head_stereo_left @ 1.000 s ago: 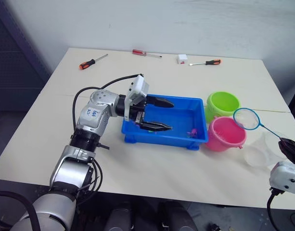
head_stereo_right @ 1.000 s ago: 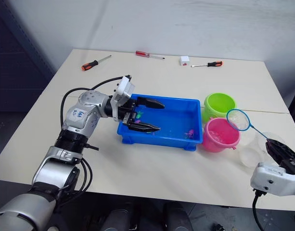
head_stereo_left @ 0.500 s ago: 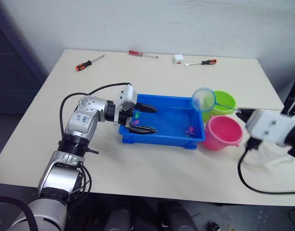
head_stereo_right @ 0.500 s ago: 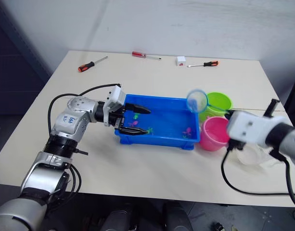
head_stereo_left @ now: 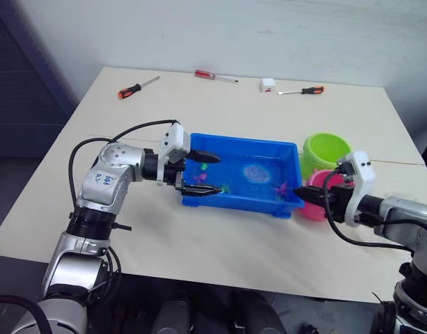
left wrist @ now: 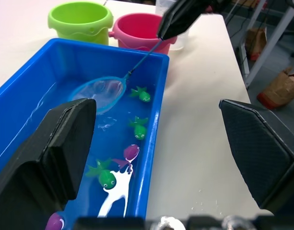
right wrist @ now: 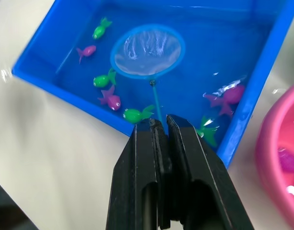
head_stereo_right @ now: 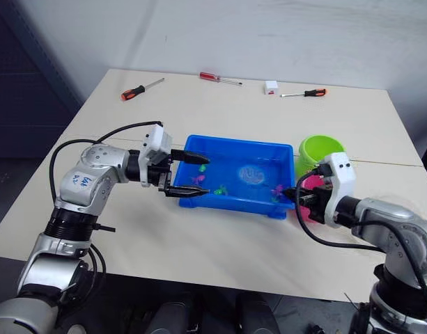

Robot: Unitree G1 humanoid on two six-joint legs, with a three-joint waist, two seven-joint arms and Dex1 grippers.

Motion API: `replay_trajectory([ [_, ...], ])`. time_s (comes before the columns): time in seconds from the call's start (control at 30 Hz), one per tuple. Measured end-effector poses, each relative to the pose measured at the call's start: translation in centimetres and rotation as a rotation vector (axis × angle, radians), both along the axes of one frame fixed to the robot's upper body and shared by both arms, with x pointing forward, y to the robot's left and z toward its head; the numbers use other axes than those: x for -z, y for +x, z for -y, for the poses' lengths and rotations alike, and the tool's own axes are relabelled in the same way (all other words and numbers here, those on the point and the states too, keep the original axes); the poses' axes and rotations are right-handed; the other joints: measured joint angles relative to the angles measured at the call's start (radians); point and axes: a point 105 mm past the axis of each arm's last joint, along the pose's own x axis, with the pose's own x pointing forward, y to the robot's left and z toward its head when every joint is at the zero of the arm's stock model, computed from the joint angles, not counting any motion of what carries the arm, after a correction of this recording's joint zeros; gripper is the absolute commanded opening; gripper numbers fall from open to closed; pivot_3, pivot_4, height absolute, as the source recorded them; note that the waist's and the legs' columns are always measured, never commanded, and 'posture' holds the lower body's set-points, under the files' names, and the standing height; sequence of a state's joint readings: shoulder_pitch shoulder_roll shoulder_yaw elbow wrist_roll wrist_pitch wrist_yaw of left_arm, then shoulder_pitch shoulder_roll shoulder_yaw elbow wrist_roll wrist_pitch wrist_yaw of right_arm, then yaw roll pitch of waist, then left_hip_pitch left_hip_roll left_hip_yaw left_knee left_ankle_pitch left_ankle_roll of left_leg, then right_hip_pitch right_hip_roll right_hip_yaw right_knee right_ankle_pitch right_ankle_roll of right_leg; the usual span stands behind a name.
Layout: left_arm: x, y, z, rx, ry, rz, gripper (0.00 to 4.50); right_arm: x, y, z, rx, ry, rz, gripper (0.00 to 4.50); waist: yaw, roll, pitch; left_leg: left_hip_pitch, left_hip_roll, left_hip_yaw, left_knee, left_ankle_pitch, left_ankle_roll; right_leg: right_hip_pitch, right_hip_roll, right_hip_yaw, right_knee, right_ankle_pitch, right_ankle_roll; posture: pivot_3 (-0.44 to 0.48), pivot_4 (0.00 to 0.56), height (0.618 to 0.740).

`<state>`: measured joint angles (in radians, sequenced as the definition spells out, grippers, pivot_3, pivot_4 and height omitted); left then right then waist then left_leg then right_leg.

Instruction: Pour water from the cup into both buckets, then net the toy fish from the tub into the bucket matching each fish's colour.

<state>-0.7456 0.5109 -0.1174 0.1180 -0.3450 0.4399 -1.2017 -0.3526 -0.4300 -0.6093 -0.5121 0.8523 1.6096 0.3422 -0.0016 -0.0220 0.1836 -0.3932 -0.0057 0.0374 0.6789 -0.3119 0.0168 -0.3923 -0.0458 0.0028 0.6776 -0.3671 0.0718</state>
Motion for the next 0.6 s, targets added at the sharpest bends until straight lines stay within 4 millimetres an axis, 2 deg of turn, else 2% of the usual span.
replay_trajectory([
  [0.1, 0.0, -0.1, 0.0, -0.002, -0.001, 0.005, 4.43, 1.6, -0.5, 0.4, 0.07, 0.054, -0.068, 0.0, -0.002, 0.0, 0.0, -0.001, 0.0, 0.0, 0.0, 0.0, 0.0, -0.001, 0.0, 0.0, 0.0, 0.0, 0.0, 0.0, 0.15, 0.74],
  [0.3, -0.1, -0.2, 0.2, 0.001, -0.005, 0.015, 4.43, 2.0, -1.2, 2.2, 0.222, 0.085, -0.135, 0.0, -0.013, 0.0, 0.0, 0.0, 0.0, 0.0, 0.0, 0.0, 0.0, 0.0, 0.0, 0.0, -0.001, 0.0, 0.0, 0.0, 0.15, 0.74],
  [0.37, -0.1, -0.2, 0.2, -0.004, -0.007, 0.018, 4.43, 1.4, -1.5, 2.4, 0.249, 0.091, -0.157, 0.0, -0.018, 0.001, 0.0, 0.0, 0.0, 0.0, 0.0, 0.001, 0.001, 0.0, 0.0, 0.0, -0.003, 0.0, 0.0, 0.0, 0.15, 0.74],
  [0.6, -0.3, -0.2, 0.6, 0.006, -0.024, 0.031, 4.43, 1.0, -1.5, 0.1, 0.261, 0.171, -0.209, 0.0, -0.027, 0.0, 0.0, 0.0, 0.0, 0.0, 0.001, 0.0, 0.004, 0.001, 0.001, 0.0, -0.005, 0.0, 0.001, 0.0, 0.15, 0.74],
])
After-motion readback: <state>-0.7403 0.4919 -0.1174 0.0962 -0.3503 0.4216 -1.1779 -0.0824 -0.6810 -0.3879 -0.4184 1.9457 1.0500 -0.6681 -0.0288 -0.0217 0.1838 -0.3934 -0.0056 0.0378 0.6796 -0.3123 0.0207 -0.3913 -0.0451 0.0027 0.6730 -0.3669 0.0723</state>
